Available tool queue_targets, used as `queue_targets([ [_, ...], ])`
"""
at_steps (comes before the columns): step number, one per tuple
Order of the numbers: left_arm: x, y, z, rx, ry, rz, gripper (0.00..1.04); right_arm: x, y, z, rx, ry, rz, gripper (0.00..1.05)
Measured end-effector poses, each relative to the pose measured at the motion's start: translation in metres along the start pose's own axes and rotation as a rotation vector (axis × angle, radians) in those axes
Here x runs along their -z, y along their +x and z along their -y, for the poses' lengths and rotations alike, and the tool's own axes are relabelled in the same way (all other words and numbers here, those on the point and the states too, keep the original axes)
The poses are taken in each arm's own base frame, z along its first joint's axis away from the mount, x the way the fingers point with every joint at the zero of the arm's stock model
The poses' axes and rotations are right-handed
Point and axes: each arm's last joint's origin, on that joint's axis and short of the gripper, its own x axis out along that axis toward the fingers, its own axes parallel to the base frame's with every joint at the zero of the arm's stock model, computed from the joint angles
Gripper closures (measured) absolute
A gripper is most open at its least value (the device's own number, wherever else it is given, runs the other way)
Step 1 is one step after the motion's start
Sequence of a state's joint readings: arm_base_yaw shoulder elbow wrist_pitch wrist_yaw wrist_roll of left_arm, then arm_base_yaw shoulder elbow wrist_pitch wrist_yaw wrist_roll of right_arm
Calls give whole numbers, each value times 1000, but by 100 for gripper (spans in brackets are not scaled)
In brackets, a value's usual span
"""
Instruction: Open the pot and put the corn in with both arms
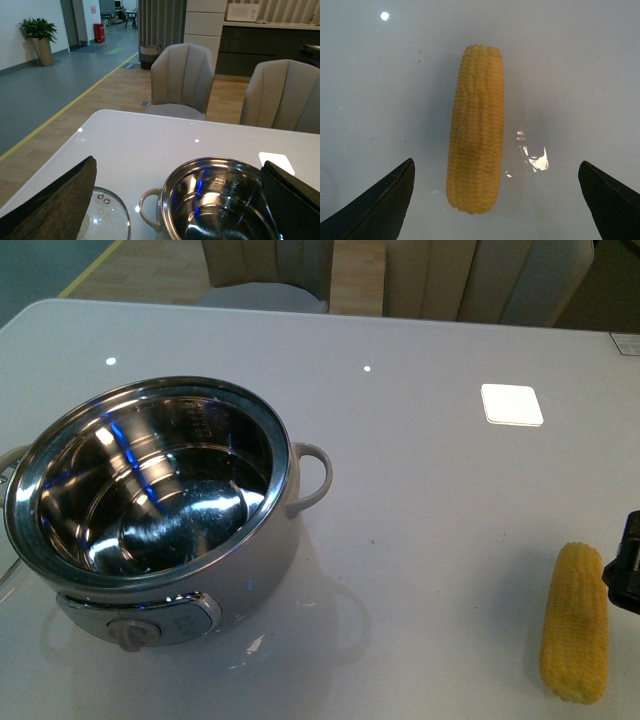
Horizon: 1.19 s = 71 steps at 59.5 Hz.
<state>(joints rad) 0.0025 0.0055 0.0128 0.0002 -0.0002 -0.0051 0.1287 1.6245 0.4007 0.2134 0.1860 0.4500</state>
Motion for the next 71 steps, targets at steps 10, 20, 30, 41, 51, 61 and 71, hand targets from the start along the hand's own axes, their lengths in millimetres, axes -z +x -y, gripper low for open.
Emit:
queue_targets([
  [10, 0, 0, 0, 0, 0, 0, 7, 4, 21, -5, 21, -13, -40, 9],
  [20, 0, 0, 0, 0, 0, 0, 7, 14, 42, -11, 41, -43, -90, 9],
  [30, 0, 0, 0, 0, 0, 0, 7, 23, 65, -17, 50, -72, -108, 9],
  [41, 0, 0, 0, 0, 0, 0, 7, 28, 78, -19, 57, -84, -137, 9],
  [51, 0, 0, 0, 0, 0, 0, 7, 34, 88, -19, 58, -89, -181, 17],
  [61, 0, 0, 0, 0, 0, 0, 7, 36, 90, -18, 57, -90, -194, 41],
  [71, 0, 0, 0, 0, 0, 0, 7, 36, 83, -18, 34, -84, -204, 67],
])
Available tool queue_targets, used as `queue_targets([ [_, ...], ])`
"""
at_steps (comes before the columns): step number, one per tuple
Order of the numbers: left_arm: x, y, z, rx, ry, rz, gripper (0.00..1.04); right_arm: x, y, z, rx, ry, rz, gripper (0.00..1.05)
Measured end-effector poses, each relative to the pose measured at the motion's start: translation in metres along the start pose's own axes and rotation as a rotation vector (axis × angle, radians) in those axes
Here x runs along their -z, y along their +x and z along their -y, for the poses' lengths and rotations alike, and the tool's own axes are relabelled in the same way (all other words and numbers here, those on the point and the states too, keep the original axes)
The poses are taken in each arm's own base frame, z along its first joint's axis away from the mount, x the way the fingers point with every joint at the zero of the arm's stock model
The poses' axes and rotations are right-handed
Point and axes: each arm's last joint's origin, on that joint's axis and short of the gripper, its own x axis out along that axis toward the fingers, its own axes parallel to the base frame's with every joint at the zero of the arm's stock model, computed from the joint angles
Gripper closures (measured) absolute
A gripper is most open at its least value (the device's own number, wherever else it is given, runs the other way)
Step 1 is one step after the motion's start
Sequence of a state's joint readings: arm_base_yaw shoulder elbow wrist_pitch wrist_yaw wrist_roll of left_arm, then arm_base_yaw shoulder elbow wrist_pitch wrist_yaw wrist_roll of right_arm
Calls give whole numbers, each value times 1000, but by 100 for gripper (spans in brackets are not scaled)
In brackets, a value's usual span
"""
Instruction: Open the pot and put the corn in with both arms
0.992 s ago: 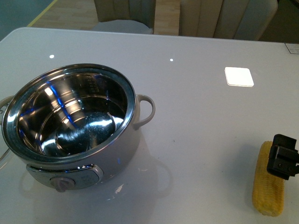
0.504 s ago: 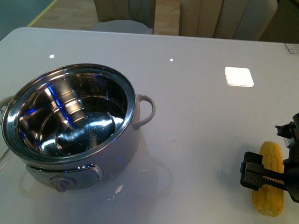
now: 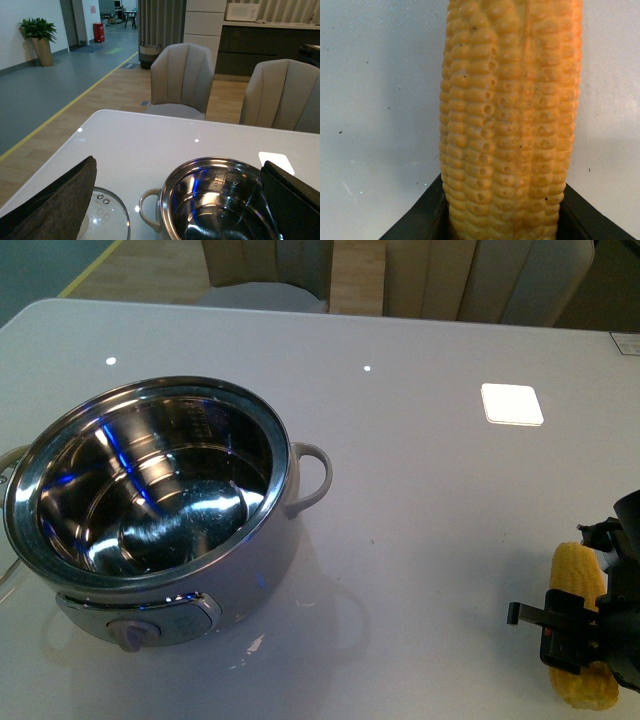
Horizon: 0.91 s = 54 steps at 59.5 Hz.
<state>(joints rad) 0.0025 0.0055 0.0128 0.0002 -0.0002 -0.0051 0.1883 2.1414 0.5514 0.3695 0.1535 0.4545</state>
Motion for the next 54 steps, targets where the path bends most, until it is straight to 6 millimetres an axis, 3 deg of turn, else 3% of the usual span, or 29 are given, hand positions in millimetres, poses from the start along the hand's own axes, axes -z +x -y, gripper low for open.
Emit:
queue_targets([
  [10, 0, 0, 0, 0, 0, 0, 7, 1, -20, 0, -41, -3, -6, 75],
  [19, 0, 0, 0, 0, 0, 0, 7, -3, -50, -1, -101, -5, 33, 79],
  [35, 0, 0, 0, 0, 0, 0, 7, -24, -110, -11, -251, 15, 174, 76],
  [47, 0, 0, 0, 0, 0, 0, 7, -47, -161, -36, -391, -13, 309, 74],
  [54, 0, 0, 0, 0, 0, 0, 7, -58, -180, -58, -496, -21, 340, 73],
])
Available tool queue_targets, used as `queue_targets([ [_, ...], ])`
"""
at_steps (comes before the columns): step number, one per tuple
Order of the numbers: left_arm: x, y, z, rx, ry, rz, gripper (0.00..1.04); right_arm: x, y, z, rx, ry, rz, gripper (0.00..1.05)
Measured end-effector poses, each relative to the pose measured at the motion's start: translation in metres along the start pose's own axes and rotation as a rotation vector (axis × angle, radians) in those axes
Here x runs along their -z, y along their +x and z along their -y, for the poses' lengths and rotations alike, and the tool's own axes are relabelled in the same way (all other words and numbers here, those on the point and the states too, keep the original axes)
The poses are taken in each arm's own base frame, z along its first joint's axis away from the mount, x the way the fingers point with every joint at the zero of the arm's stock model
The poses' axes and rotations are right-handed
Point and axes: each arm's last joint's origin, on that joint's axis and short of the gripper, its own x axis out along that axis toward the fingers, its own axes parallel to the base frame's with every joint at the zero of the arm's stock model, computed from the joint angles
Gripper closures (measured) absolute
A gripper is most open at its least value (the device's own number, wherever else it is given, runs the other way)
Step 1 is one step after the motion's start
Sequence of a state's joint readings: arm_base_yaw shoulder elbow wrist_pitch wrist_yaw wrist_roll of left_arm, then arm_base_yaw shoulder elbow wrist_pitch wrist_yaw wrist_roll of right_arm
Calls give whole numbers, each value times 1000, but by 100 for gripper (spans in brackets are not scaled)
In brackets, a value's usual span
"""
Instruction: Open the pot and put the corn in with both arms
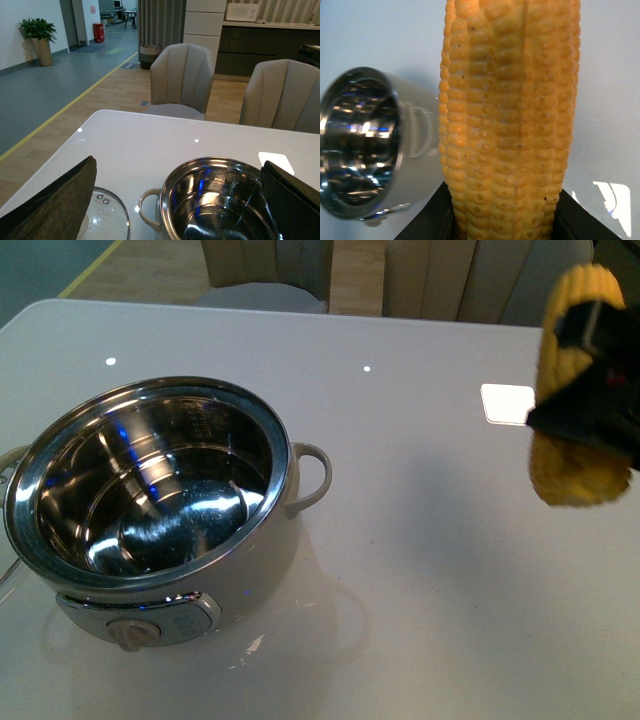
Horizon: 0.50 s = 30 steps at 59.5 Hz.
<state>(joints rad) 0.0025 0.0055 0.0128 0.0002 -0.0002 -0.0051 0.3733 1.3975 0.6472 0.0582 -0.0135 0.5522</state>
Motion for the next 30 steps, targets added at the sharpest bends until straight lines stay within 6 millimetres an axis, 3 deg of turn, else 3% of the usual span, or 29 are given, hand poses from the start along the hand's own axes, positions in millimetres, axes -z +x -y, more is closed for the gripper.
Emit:
queue_targets([
  [10, 0, 0, 0, 0, 0, 0, 7, -14, 18, -32, -86, 28, -8, 72],
  [30, 0, 0, 0, 0, 0, 0, 7, -13, 64, -84, -162, 106, -98, 71],
])
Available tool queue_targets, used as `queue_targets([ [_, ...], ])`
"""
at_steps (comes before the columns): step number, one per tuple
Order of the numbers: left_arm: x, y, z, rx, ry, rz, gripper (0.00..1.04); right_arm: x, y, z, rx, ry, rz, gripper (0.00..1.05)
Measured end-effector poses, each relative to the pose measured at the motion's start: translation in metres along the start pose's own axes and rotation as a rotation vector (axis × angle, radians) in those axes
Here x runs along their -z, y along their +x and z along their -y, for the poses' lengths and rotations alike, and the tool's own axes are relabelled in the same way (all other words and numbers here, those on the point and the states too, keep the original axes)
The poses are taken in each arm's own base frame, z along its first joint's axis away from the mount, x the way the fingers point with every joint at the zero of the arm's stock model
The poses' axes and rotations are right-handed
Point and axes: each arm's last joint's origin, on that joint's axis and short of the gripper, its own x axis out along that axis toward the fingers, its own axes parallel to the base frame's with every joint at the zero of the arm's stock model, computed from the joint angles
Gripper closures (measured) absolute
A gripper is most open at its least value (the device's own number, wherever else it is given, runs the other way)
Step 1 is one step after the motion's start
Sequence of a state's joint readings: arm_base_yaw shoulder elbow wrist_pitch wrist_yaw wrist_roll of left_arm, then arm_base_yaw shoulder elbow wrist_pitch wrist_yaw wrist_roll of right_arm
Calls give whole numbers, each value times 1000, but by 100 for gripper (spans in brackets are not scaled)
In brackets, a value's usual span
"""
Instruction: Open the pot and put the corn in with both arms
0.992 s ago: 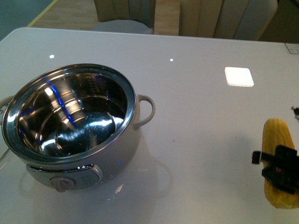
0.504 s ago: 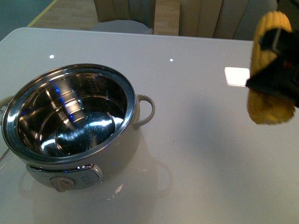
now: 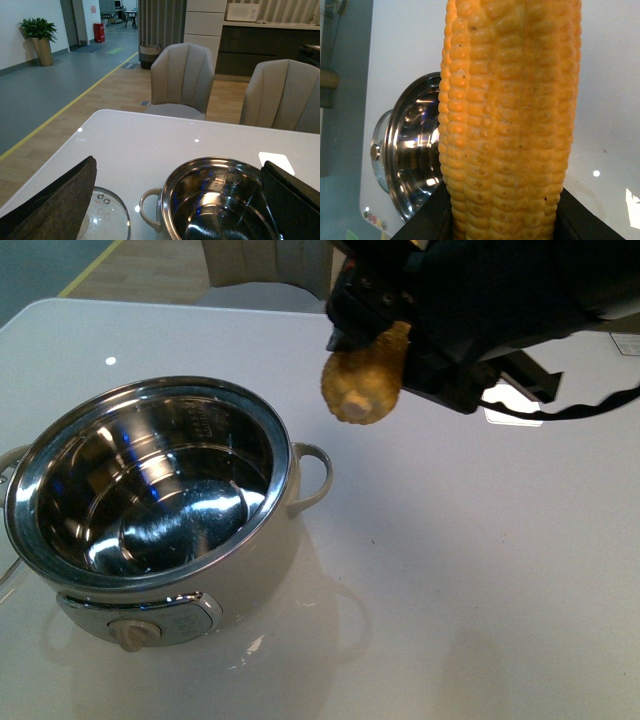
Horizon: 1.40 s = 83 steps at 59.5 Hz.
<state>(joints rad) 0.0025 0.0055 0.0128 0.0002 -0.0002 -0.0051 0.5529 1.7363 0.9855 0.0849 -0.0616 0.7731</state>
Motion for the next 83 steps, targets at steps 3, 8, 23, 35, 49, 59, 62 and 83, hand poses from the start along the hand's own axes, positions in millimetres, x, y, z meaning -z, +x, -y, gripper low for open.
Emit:
queue_targets([
  [3, 0, 0, 0, 0, 0, 0, 7, 1, 6, -5, -13, 11, -13, 71],
  [8, 0, 0, 0, 0, 0, 0, 7, 3, 17, -17, -36, 25, -39, 71],
  [23, 0, 0, 0, 0, 0, 0, 7, 15, 52, -43, -65, 33, -110, 70],
  [35, 0, 0, 0, 0, 0, 0, 7, 22, 77, -51, -68, 32, -148, 68],
  [49, 0, 0, 0, 0, 0, 0, 7, 41, 98, -56, -58, 9, -238, 68],
  [59, 0, 0, 0, 0, 0, 0, 7, 52, 103, -58, -48, -14, -293, 68],
  [62, 0, 0, 0, 0, 0, 0, 7, 54, 104, -58, -41, -20, -303, 64],
  [83, 0, 0, 0, 0, 0, 0, 7, 58, 104, -58, -33, -41, -319, 36],
])
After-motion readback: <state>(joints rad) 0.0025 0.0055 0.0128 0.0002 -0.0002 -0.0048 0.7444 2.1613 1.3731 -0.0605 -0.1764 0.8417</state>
